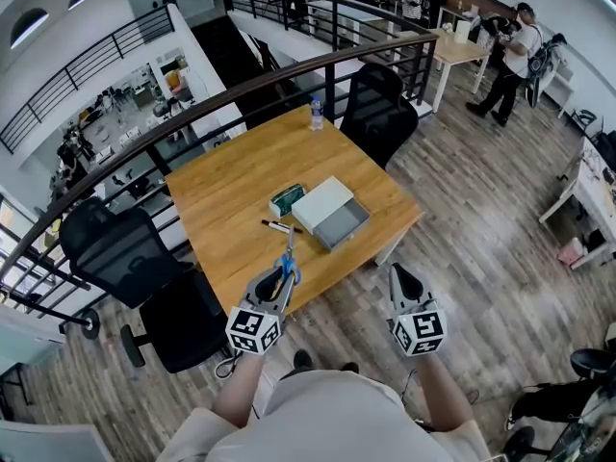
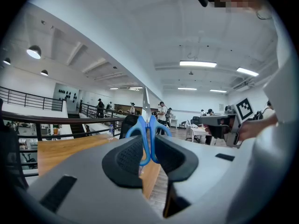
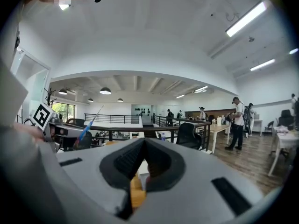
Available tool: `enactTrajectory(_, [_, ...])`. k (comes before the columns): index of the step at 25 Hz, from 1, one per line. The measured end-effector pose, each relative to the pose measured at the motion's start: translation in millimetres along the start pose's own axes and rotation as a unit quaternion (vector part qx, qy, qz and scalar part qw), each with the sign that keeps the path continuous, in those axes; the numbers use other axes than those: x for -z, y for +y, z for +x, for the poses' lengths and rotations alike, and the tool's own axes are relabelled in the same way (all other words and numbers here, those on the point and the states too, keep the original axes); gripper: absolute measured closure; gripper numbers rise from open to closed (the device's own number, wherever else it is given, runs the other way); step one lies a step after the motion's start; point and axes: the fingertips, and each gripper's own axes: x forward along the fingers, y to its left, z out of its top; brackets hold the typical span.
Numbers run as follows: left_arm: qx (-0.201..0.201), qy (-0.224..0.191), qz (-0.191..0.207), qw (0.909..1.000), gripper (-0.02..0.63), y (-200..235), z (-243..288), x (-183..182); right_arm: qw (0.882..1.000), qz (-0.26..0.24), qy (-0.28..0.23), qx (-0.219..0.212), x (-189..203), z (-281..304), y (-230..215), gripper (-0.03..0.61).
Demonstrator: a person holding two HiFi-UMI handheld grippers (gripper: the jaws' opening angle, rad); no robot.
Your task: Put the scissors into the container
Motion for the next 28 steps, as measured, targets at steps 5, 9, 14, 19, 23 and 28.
enactTrajectory(5, [0.002, 0.002, 0.001, 1.0, 0.538, 11, -1, 1, 1.0, 0.005, 0.0, 0.009, -1, 8, 4, 0.577])
enactTrajectory(9, [0.008, 0.003, 0.0, 1.0, 0.538, 17, 2, -1, 1.0, 0.008, -0.004, 0.015, -10, 16, 6, 0.577])
enactTrajectory(14, [0.018, 0.001, -0.002, 0.9998, 0.538, 26, 4, 1, 1.0, -0.003, 0.008, 0.016, -4, 22, 17, 0.577])
enactTrajectory(19, [0.027, 0.003, -0.004, 0.9996, 0.538, 40, 4, 1, 1.0, -0.005, 0.015, 0.025, -2, 32, 26, 0.577])
enactTrajectory(23, [0.036, 0.005, -0.004, 0.9993, 0.538, 52, -1, 1, 0.999, -0.007, 0.016, 0.03, -2, 39, 41, 0.577])
enactTrajectory(28, [0.047, 0.006, -0.003, 0.9989, 0.538, 68, -7, 4, 0.999, -0.008, 0.018, 0.036, 3, 46, 61, 0.577])
